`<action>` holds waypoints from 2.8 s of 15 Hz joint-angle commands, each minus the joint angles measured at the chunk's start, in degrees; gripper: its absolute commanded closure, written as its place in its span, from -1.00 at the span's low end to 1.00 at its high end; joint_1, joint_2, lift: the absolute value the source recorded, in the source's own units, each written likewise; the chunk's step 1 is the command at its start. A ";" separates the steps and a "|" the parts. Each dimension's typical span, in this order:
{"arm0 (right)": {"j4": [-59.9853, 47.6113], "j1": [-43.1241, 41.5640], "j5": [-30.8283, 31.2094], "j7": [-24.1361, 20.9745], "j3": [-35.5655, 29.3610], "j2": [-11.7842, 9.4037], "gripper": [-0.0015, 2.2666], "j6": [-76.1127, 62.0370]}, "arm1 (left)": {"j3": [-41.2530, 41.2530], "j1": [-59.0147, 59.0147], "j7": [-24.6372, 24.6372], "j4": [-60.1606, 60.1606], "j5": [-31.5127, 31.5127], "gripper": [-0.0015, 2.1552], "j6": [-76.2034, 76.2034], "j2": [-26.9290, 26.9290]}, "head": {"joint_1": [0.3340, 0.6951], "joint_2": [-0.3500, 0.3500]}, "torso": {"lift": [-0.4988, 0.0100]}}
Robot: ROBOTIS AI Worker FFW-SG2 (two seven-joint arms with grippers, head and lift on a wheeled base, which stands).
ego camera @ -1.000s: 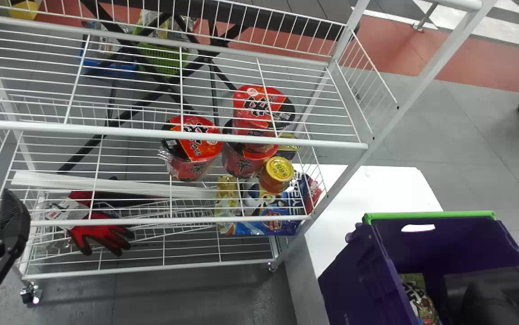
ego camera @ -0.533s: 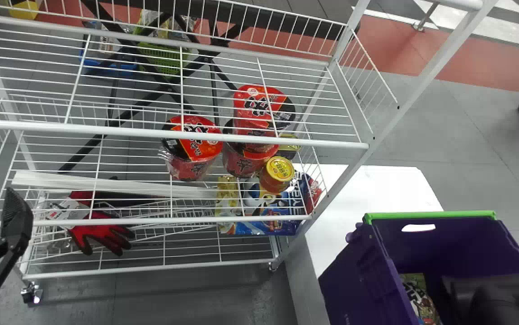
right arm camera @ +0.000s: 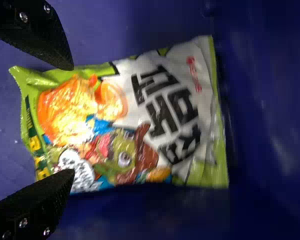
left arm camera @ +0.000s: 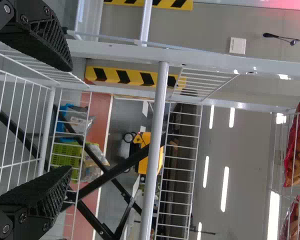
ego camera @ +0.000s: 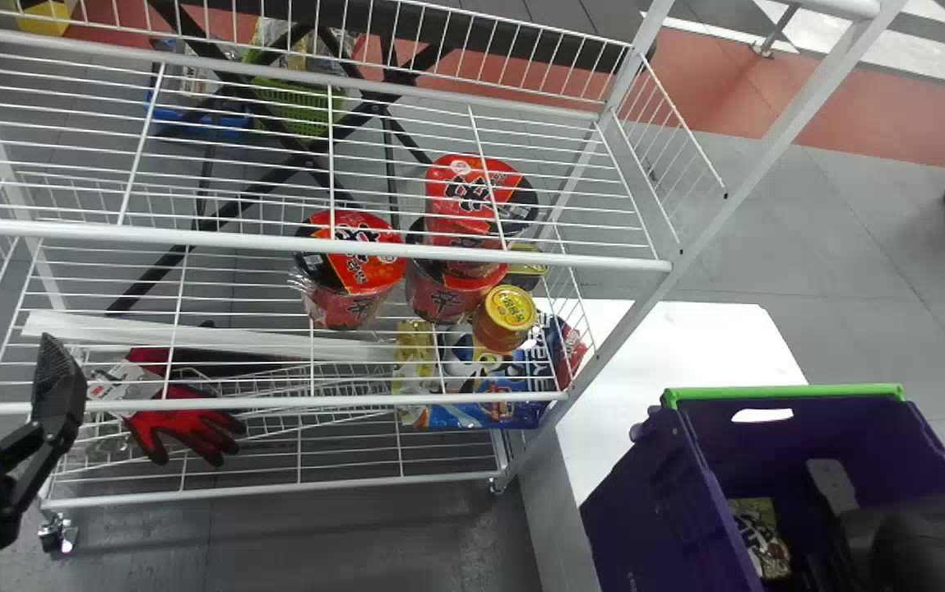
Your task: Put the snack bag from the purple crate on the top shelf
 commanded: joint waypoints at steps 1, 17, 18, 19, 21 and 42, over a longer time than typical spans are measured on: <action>1.58 -0.45 1.80 -1.49 0.63 0.65 -0.93 -4.76 | 0.44 0.00 0.09 0.21 0.09 -0.88 0.00 0.08 | 1.00 -1.00 | -0.81; 9.67 3.77 1.54 -8.17 0.20 0.65 -0.54 -27.26 | 1.06 0.27 -0.70 -0.06 0.97 -0.88 -2.64 1.14 | 1.00 -1.00 | -0.81; 9.67 3.86 1.28 -7.82 0.11 0.65 -0.32 -27.09 | 1.06 0.44 -0.70 -0.32 0.97 -0.88 -2.64 1.14 | 1.00 -1.00 | -0.81; 9.67 4.21 -0.13 -7.82 -0.51 0.65 0.04 -27.61 | 1.06 0.53 -0.70 -0.41 0.97 -0.88 -2.64 1.22 | 1.00 -1.00 | -0.81; 9.41 4.56 -5.84 -8.26 -2.00 0.47 0.75 -24.27 | 1.06 0.53 -0.70 -0.32 0.97 -0.88 -2.64 1.40 | 1.00 -1.00 | -0.81; -2.02 11.42 -15.07 -8.08 -9.12 4.08 0.99 -20.05 | 0.97 -0.79 -0.79 1.08 1.06 -0.88 -0.18 0.70 | 1.00 -1.00 | -0.74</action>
